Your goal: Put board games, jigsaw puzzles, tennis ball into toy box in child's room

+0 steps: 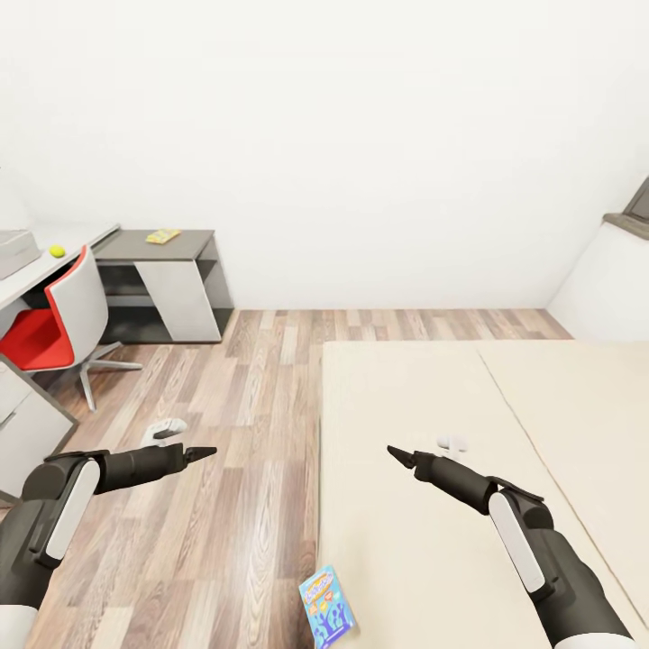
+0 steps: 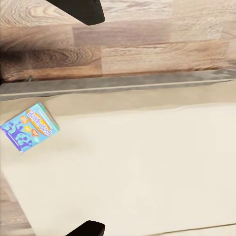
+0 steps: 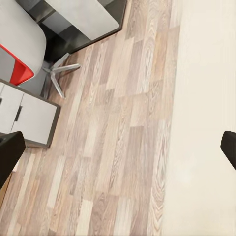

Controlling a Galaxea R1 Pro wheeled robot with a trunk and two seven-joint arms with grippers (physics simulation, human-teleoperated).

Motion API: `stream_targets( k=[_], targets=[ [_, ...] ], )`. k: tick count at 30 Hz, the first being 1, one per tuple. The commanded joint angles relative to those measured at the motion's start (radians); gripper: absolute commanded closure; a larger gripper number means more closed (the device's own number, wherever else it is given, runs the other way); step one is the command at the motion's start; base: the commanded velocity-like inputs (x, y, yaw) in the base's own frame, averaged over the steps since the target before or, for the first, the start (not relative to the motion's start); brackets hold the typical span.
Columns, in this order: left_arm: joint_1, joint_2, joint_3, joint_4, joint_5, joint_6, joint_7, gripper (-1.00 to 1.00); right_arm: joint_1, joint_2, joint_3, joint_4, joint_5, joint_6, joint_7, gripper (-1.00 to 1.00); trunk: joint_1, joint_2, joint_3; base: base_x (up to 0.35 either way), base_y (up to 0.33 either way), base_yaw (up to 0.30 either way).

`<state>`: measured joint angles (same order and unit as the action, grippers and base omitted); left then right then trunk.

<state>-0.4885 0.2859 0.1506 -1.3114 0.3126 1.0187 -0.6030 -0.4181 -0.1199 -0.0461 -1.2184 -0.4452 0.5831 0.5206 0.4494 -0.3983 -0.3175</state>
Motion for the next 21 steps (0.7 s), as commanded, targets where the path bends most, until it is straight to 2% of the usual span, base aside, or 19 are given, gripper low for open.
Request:
stream_targets(
  k=[1, 21],
  targets=[
    [-0.001, 0.0, 0.001, -0.001, -0.004, 0.004, -0.006, -1.0, -0.001, 0.0, -0.001, 0.0, -0.006, 0.008, 0.001, -1.0, 0.001, -0.002, 0.0, 0.0, 0.0, 0.0],
    [-0.001, 0.0, 0.001, -0.001, -0.004, 0.004, -0.009, -1.0, -0.001, 0.003, -0.003, 0.0, -0.009, 0.008, 0.0, -1.0, 0.001, -0.002, 0.032, 0.0, 0.0, 0.0]
  ],
)
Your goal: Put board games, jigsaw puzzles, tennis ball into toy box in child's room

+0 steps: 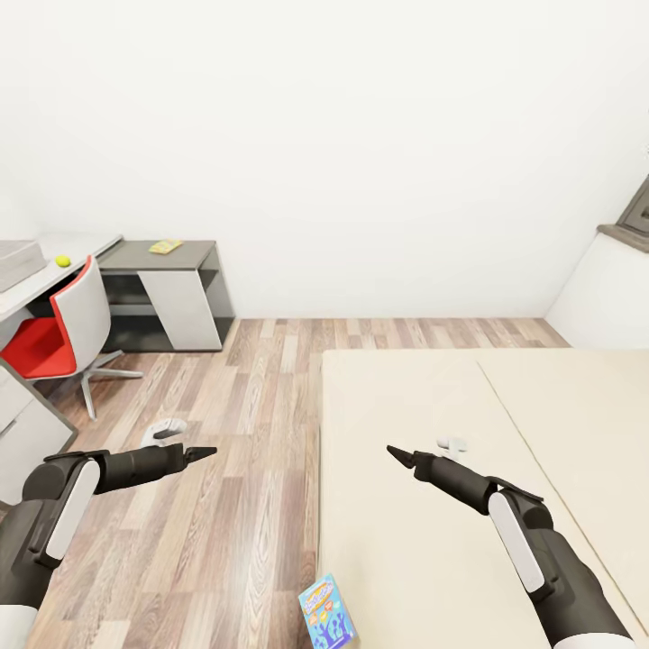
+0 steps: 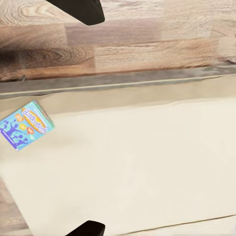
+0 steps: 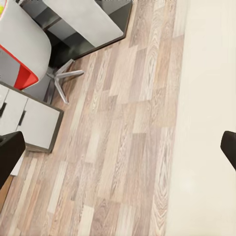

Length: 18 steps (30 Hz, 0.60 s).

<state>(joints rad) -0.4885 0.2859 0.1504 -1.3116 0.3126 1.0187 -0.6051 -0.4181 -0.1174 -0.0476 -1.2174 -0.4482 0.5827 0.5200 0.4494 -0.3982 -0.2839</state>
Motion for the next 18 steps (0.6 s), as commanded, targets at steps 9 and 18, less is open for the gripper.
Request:
stream_targets(
  k=[9, 18],
  targets=[
    [-0.001, 0.001, 0.001, -0.001, -0.004, 0.004, -0.009, -1.0, -0.001, 0.0, -0.001, -0.001, -0.006, 0.008, 0.0, -1.0, 0.001, -0.002, 0.013, 0.0, 0.0, 0.035],
    [-0.001, 0.001, 0.001, -0.001, -0.004, 0.004, -0.01, -1.0, -0.001, 0.0, -0.001, -0.001, -0.005, 0.008, 0.0, -1.0, 0.001, -0.002, 0.027, 0.0, 0.0, 0.075]
  ],
)
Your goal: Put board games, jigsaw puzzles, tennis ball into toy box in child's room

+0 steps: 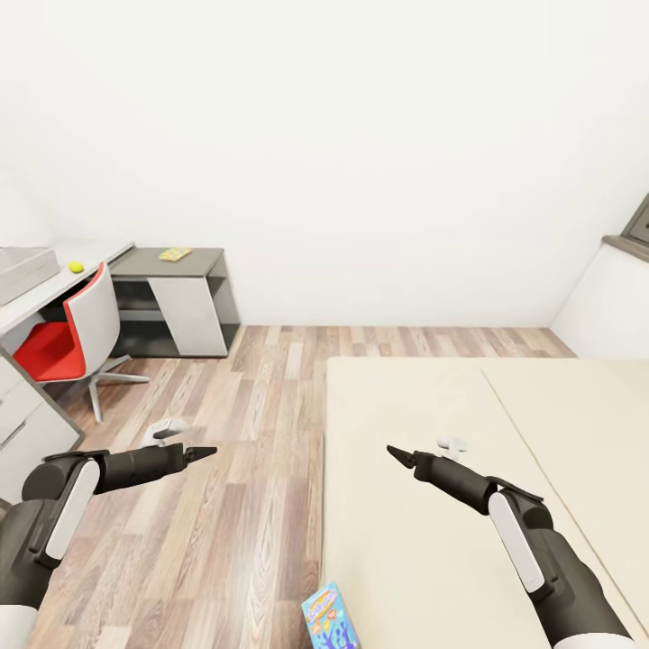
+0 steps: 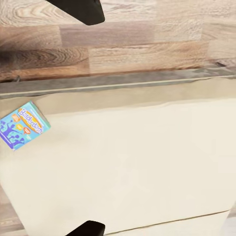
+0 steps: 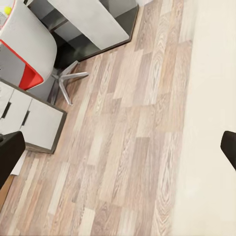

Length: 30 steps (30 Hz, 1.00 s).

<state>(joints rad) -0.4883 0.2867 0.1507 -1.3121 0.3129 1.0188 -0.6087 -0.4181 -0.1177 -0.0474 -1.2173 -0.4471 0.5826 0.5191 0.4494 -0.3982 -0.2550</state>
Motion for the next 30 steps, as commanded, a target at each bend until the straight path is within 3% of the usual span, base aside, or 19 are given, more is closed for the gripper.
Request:
stream_targets(
  k=[1, 18, 30],
  targets=[
    [-0.001, 0.0, 0.001, 0.0, -0.005, 0.004, -0.007, -1.0, -0.001, 0.0, -0.002, -0.001, -0.006, 0.008, 0.001, -1.0, 0.001, -0.002, 0.0, 0.0, 0.0, 0.083],
    [-0.001, 0.0, 0.001, -0.001, -0.005, 0.004, -0.005, -1.0, -0.001, -0.002, -0.002, -0.001, -0.007, 0.008, 0.001, -1.0, 0.001, -0.002, 0.022, 0.0, 0.0, 0.072],
    [-0.001, -0.001, 0.001, -0.001, -0.005, 0.004, -0.007, -1.0, -0.001, 0.0, -0.002, -0.001, -0.007, 0.009, 0.001, -1.0, 0.001, -0.002, 0.03, 0.0, 0.0, -0.057]
  ],
)
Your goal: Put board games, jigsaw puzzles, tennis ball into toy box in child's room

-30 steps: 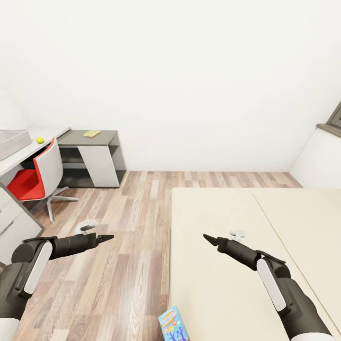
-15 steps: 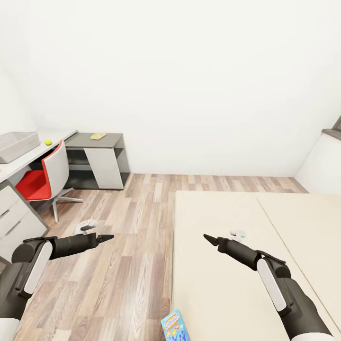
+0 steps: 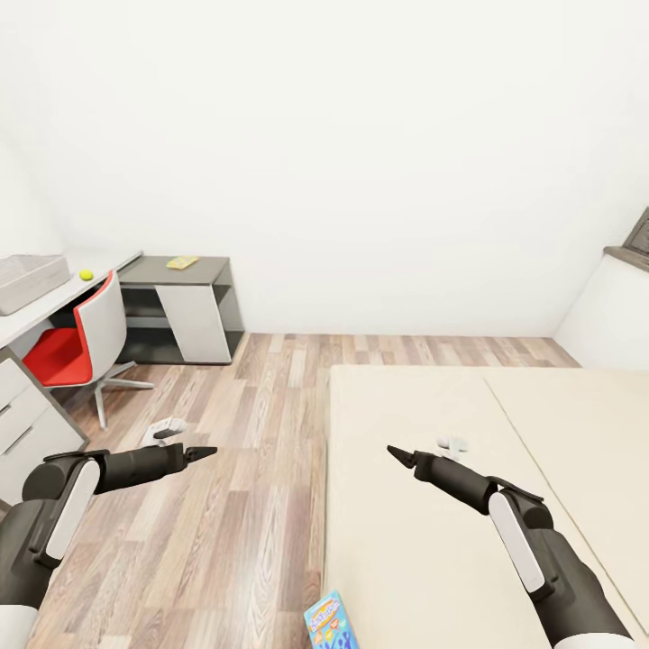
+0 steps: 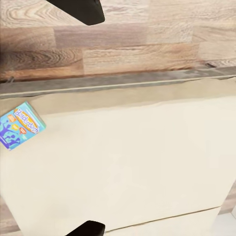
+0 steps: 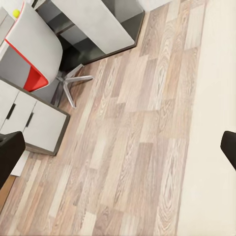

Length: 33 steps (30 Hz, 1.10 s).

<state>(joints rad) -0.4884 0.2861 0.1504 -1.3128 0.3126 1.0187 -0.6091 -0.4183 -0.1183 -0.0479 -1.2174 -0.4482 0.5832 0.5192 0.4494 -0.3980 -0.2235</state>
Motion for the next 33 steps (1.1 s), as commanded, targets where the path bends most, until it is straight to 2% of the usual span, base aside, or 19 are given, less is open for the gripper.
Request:
stream_targets(
  k=[1, 23, 33],
  targets=[
    [-0.001, 0.0, 0.001, 0.0, -0.004, 0.004, -0.007, -1.0, -0.001, 0.0, -0.001, -0.001, -0.006, 0.008, 0.001, -1.0, 0.001, -0.002, -0.002, 0.0, 0.0, -0.018],
    [-0.001, 0.0, 0.001, 0.0, -0.004, 0.004, -0.005, -1.0, -0.001, 0.001, -0.001, -0.001, -0.006, 0.008, 0.001, -1.0, 0.001, -0.002, 0.0, 0.0, 0.0, -0.015],
    [-0.001, 0.001, 0.001, 0.0, -0.004, 0.004, -0.005, -1.0, -0.001, 0.003, -0.002, -0.001, -0.006, 0.008, 0.001, -1.0, 0.001, -0.002, 0.011, 0.0, 0.0, -0.038]
  ],
)
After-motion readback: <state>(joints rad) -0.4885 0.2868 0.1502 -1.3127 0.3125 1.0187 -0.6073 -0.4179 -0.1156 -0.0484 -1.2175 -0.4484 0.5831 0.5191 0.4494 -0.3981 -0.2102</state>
